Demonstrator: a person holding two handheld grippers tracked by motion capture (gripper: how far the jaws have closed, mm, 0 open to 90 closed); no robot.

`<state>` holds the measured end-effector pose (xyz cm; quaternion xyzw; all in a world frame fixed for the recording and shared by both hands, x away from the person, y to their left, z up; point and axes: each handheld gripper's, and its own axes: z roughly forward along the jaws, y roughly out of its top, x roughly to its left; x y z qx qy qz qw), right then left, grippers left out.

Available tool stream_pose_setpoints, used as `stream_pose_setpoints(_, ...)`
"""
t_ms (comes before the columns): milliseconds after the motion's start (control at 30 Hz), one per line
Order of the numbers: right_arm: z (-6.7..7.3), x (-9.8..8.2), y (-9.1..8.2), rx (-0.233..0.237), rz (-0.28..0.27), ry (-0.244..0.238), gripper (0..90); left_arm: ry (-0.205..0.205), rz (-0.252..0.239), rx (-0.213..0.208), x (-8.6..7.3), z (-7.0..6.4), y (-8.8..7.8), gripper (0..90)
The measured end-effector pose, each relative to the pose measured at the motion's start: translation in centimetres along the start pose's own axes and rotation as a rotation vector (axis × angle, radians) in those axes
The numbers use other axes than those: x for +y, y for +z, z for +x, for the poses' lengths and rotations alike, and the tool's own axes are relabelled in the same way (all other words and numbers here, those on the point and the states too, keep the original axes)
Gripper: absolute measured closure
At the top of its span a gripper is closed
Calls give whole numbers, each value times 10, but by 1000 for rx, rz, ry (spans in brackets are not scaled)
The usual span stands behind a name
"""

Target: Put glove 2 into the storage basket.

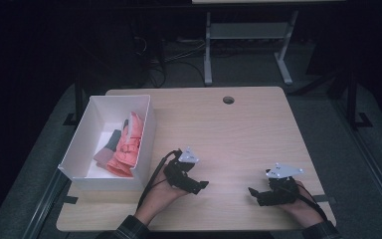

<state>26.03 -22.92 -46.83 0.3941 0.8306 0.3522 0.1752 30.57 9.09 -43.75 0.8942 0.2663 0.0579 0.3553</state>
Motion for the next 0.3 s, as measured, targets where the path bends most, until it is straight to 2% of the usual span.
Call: stream_pose_setpoints(300,1,-1,1,1,2,-11,93,25,29,6,-7,1,3,166)
